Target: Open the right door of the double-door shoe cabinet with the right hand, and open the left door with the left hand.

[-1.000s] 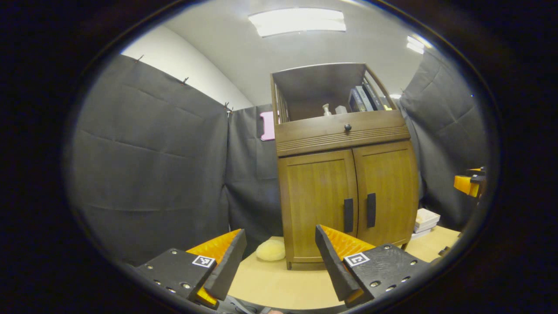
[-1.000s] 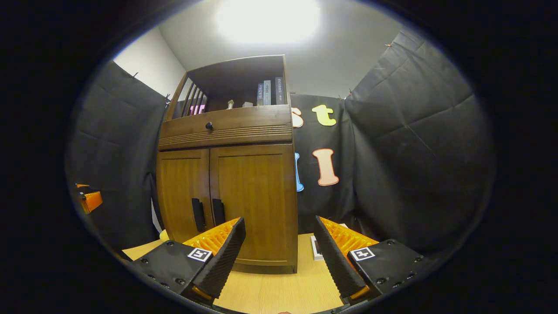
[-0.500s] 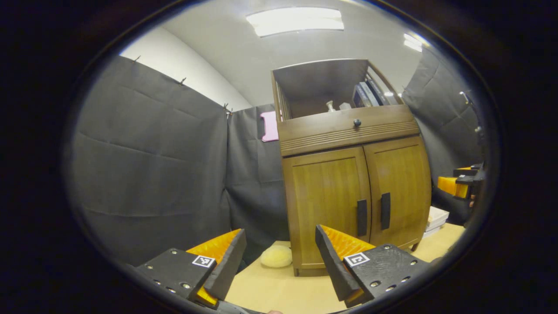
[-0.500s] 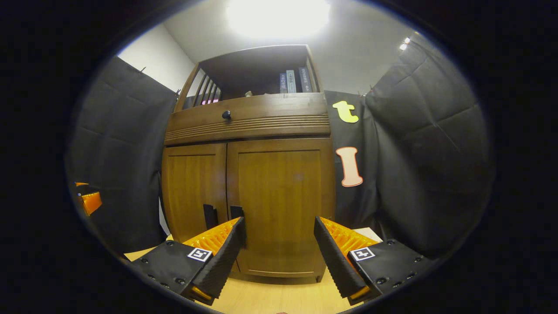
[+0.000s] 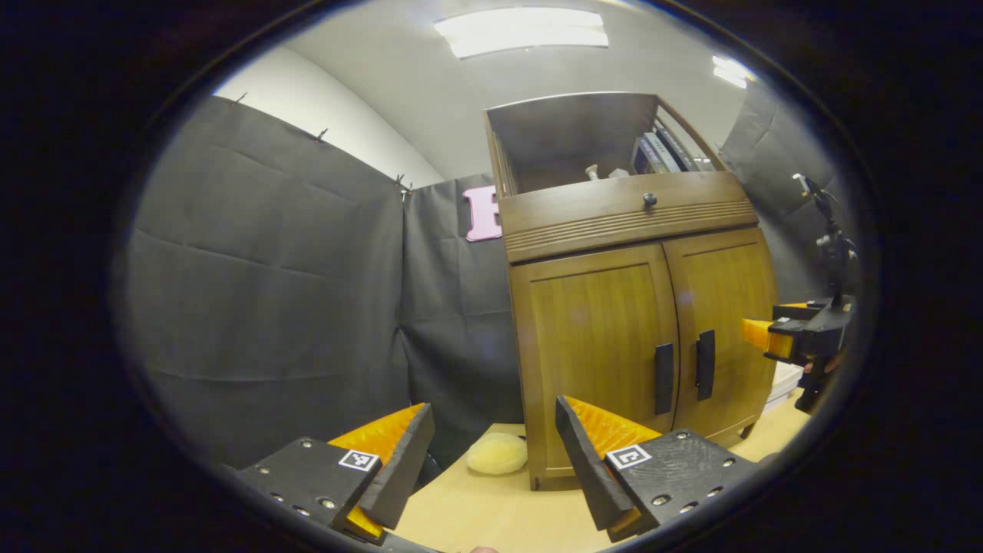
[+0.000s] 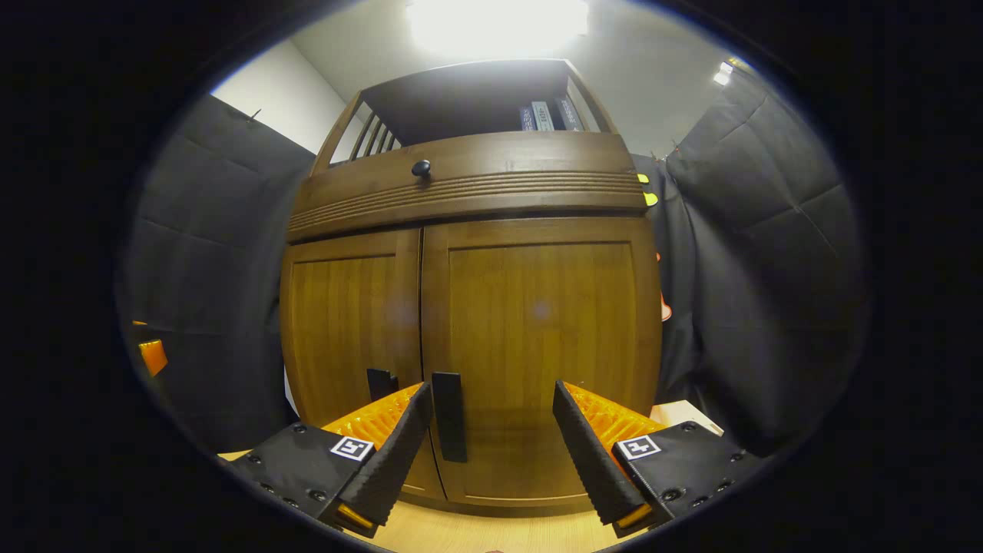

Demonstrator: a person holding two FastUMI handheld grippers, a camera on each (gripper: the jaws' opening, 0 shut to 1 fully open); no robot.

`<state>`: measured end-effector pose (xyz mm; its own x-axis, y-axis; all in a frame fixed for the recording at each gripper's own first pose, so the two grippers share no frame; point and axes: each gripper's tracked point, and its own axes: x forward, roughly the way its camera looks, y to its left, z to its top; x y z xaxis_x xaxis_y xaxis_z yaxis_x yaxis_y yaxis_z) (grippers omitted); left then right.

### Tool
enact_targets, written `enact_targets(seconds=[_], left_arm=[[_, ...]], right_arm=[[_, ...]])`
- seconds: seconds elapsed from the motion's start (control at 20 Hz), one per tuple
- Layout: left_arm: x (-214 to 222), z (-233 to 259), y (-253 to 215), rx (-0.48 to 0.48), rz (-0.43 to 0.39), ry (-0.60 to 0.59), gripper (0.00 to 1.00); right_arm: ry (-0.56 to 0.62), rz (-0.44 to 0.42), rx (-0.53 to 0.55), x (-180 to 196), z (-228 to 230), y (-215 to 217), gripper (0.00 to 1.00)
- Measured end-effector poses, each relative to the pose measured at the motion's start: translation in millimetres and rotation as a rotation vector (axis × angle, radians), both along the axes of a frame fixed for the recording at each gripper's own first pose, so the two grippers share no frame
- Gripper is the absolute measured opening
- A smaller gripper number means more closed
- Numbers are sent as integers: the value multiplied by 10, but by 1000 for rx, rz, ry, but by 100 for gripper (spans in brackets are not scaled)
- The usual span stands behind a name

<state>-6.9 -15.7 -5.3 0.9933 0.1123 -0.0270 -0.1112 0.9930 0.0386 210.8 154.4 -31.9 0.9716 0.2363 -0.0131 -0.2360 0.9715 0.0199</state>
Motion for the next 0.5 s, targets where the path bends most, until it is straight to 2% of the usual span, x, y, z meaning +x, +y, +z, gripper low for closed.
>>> enact_targets(seconds=[0.5], left_arm=[[5, -24, 14, 12, 27, 45, 93]], right_arm=[[87, -6, 1, 548, -447, 402, 99]])
